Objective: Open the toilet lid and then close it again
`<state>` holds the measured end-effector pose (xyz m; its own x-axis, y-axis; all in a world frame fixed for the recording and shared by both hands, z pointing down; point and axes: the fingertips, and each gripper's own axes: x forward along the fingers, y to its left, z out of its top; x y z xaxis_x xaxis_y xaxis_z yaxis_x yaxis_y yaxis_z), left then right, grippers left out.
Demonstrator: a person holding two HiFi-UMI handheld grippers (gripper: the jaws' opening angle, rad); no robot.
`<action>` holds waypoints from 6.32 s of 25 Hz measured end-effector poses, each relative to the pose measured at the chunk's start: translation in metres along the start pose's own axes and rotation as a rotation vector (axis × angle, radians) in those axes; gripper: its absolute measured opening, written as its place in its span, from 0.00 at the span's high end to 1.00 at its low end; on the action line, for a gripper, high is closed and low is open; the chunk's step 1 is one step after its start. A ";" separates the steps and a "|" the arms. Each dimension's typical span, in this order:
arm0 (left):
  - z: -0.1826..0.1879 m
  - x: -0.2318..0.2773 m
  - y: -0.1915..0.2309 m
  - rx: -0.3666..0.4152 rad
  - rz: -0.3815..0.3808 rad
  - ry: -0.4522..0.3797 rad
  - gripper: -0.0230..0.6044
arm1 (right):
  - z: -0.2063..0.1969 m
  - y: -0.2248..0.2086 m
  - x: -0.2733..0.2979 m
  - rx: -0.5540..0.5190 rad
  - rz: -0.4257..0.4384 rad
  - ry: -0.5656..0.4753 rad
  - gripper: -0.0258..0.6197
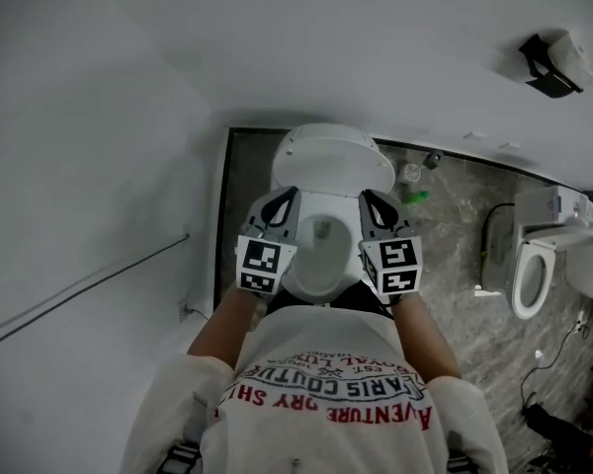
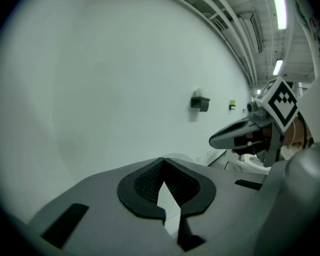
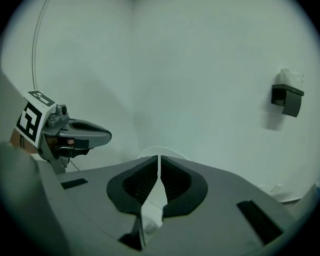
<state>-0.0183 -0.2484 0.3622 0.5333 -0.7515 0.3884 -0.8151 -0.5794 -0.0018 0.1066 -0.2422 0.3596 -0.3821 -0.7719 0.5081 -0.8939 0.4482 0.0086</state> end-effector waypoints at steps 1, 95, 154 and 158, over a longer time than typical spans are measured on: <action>-0.004 0.009 0.000 0.022 -0.004 0.018 0.95 | -0.002 -0.005 0.007 -0.017 0.010 0.020 0.93; -0.264 -0.077 -0.149 0.756 -0.275 0.193 0.86 | -0.283 0.141 -0.058 -0.906 0.193 0.244 0.93; -0.592 -0.070 -0.216 0.878 -0.437 0.484 0.79 | -0.605 0.223 0.002 -0.979 0.344 0.586 0.86; -0.596 -0.067 -0.217 0.863 -0.428 0.483 0.79 | -0.610 0.221 0.006 -0.954 0.352 0.593 0.86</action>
<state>-0.0122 0.1150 0.8857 0.4364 -0.3387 0.8336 -0.0464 -0.9337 -0.3551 0.0501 0.1269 0.8895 -0.1795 -0.3209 0.9300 -0.1279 0.9449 0.3014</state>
